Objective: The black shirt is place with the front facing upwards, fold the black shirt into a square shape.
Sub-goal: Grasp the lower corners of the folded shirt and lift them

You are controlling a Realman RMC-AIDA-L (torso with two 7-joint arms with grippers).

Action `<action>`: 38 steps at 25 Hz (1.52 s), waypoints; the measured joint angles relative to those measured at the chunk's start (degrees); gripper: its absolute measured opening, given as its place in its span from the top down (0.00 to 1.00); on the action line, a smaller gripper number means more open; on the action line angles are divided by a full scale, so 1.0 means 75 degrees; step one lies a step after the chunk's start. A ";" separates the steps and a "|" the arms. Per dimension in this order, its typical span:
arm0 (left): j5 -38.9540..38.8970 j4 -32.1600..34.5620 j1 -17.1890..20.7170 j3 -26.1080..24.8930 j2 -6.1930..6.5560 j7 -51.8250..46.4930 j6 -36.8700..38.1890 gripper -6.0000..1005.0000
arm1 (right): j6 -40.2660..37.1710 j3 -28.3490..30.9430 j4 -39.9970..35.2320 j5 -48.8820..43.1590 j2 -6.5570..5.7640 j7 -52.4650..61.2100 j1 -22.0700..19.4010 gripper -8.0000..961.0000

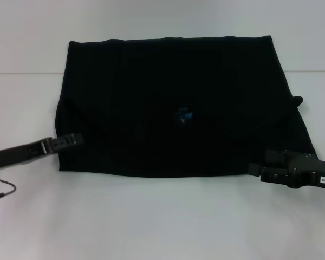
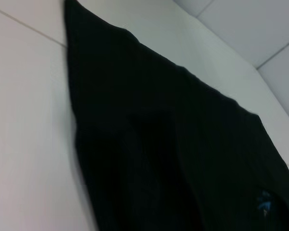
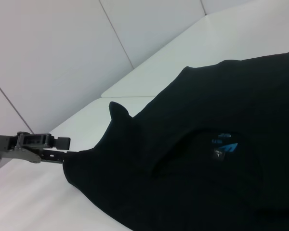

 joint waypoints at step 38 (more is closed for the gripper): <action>0.0339 -0.0064 -0.0216 0.0783 -0.0005 0.0288 0.0092 0.79 | -0.0021 -0.0095 -0.0771 -0.0180 -0.0153 0.1677 -0.0041 0.04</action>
